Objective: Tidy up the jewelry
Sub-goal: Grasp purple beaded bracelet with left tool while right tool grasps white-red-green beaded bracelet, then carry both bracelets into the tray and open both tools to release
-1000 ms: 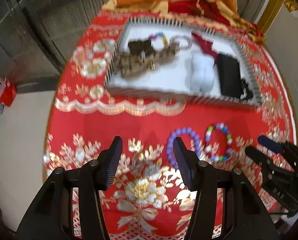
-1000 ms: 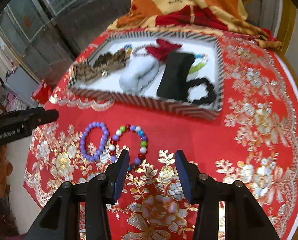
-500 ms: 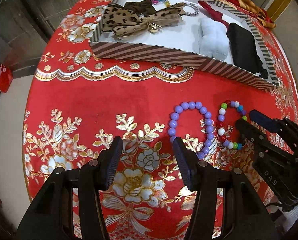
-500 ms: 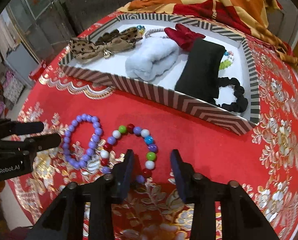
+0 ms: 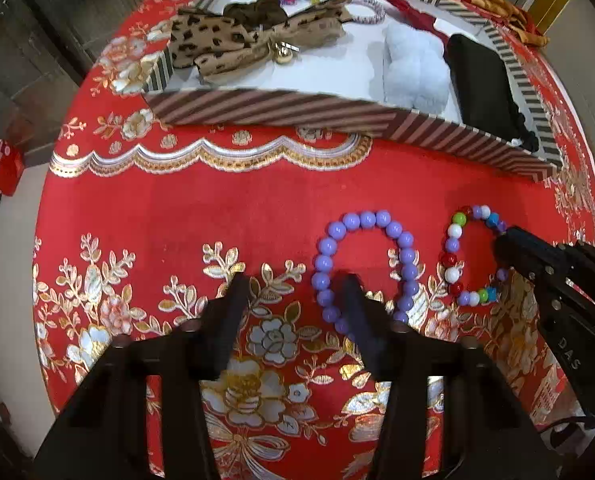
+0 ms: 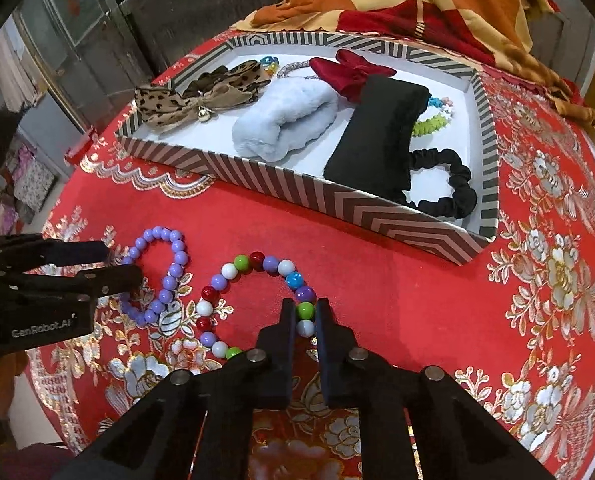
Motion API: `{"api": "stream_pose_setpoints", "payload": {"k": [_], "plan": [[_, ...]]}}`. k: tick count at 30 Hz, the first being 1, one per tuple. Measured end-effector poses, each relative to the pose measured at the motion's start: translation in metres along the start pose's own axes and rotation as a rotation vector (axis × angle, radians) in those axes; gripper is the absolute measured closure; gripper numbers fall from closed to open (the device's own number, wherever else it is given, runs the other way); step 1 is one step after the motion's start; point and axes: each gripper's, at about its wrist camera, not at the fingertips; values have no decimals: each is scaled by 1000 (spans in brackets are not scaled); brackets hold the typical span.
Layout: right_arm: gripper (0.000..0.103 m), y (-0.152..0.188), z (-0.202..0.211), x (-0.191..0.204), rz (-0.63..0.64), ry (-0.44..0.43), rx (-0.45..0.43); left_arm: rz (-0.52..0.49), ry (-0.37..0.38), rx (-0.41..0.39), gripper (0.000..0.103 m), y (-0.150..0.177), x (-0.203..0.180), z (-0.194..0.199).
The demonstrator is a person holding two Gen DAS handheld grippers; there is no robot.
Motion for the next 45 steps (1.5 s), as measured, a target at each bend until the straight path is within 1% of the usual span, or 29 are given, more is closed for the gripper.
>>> {"api": "stream_pose_setpoints", "payload": {"k": [1, 2, 5, 9, 15, 19, 25, 31, 36, 41, 45], "plan": [[94, -1, 1, 0, -7, -8, -4, -4, 6, -8, 87, -1, 0, 0], [94, -2, 4, -1, -14, -19, -10, -3, 26, -5, 95, -2, 1, 0], [94, -5, 13, 1, -18, -42, -31, 5, 82, 10, 95, -10, 3, -2], [94, -12, 30, 4, -22, -64, -67, 8, 122, 2, 95, -18, 7, 9], [94, -21, 55, 9, -11, -72, -120, -12, 143, -54, 95, -36, 6, 39], [94, -31, 67, 6, -9, -70, -145, -23, 156, -95, 95, -49, 4, 60], [94, -45, 85, -4, -15, -59, -181, -23, 160, -156, 95, -71, 11, 87], [94, -62, 99, -10, -4, -43, -214, -21, 147, -231, 95, -102, 13, 110], [94, -79, 103, -20, 5, -27, -224, -24, 135, -246, 95, -120, 7, 108], [94, -102, 99, -31, 18, -7, -223, -28, 125, -227, 95, -135, -4, 90], [94, -123, 89, -44, 17, 8, -213, -11, 124, -206, 95, -146, -12, 70]]}}
Point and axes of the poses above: each gripper's, at about its wrist camera, not at the fingertips, and z roughly against the way its jaws point, x to its left, y to its underside, and after that the axes turned 8 degrees about -x, right-handed
